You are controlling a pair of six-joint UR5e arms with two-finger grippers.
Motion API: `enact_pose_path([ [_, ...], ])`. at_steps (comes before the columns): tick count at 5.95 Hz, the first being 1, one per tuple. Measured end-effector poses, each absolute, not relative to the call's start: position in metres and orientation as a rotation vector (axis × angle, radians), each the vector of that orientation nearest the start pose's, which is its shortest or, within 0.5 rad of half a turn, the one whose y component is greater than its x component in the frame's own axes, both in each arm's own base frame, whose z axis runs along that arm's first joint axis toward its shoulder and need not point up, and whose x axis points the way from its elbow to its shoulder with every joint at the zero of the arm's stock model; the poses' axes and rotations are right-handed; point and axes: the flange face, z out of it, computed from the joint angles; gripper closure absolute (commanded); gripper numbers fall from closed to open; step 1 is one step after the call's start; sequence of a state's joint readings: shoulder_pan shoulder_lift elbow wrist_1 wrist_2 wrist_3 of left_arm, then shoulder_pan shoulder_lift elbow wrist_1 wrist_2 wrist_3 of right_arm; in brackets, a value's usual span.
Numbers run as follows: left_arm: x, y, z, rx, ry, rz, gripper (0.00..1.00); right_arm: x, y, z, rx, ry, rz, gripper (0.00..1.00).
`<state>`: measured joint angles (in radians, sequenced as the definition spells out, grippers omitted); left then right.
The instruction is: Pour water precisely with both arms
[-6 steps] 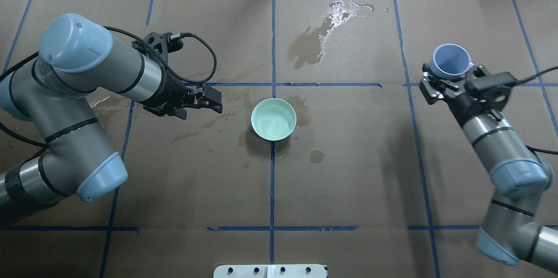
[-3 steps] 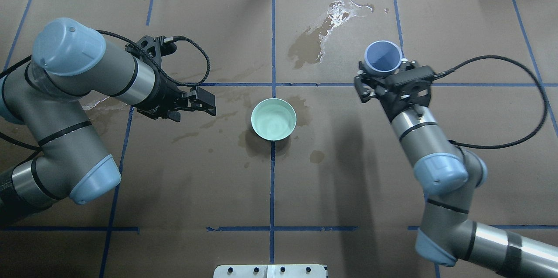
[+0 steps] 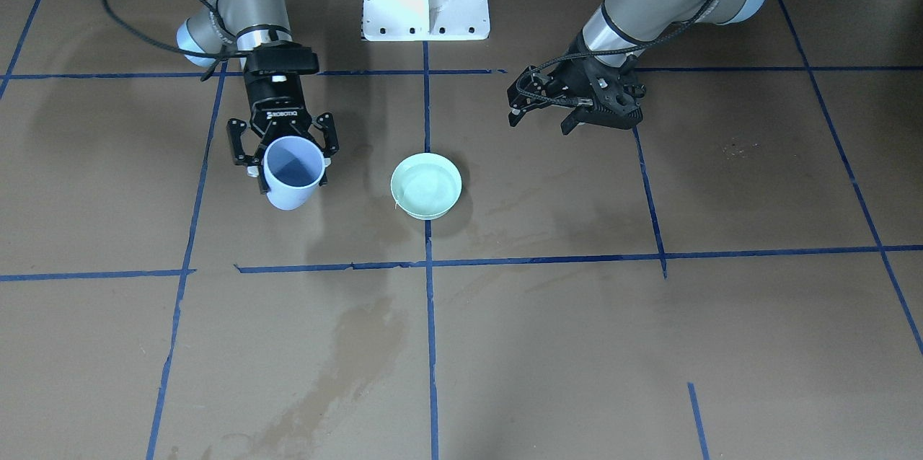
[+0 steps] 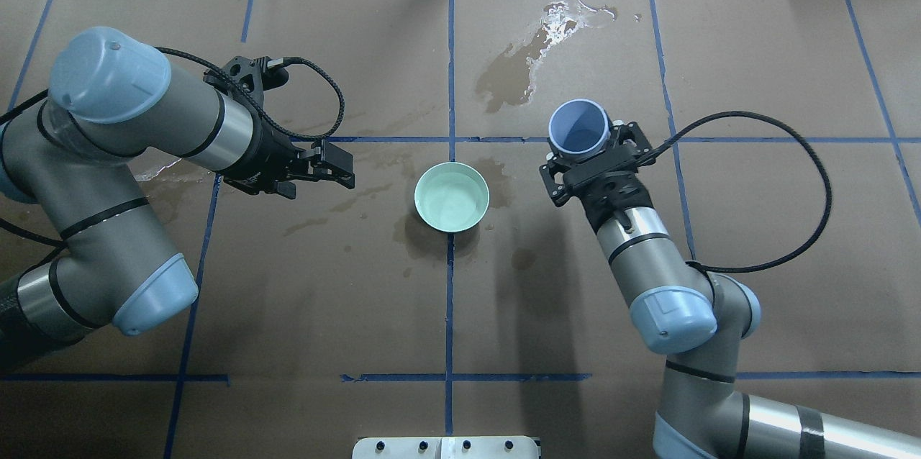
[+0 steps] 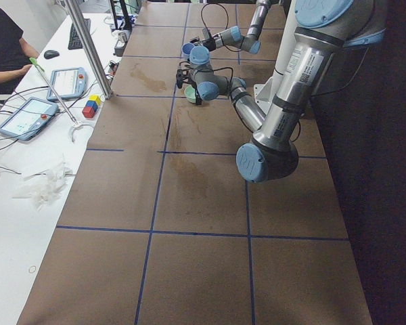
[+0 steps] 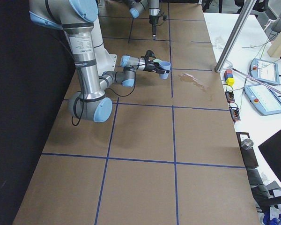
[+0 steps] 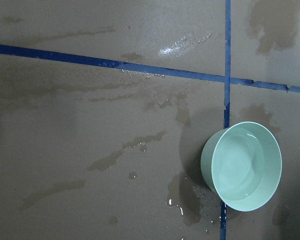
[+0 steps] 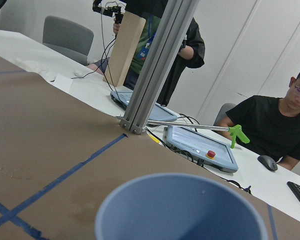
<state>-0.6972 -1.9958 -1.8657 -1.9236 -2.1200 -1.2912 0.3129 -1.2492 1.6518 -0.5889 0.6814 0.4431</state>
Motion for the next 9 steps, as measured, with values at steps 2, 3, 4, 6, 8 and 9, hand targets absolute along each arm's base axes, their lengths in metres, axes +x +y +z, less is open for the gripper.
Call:
enact_pose_path([
  [2, 0.401, -0.442, 0.243, 0.056, 1.152, -0.075, 0.0, -0.516, -0.362, 0.302, 1.388, -0.323, -0.117, 0.9],
  [3, 0.401, -0.442, 0.243, 0.057, 1.153, -0.075, 0.0, -0.53, -0.354, 0.291, 1.394, -0.231, -0.181, 0.9],
  [4, 0.4, -0.442, 0.242, 0.058, 1.154, -0.075, 0.0, -0.539, -0.35, 0.285, 1.398, -0.14, -0.276, 0.89],
  [6, 0.398, -0.44, 0.241, 0.058, 1.157, -0.074, 0.0, -0.562, -0.352, 0.257, 1.374, 0.046, -0.476, 0.88],
  [8, 0.393, -0.436, 0.245, 0.057, 1.155, -0.075, 0.0, -0.585, -0.356, 0.255, 1.332, 0.143, -0.571, 0.89],
  [9, 0.392, -0.435, 0.246, 0.056, 1.155, -0.075, 0.0, -0.59, -0.358, 0.256, 1.321, 0.188, -0.622, 0.89],
])
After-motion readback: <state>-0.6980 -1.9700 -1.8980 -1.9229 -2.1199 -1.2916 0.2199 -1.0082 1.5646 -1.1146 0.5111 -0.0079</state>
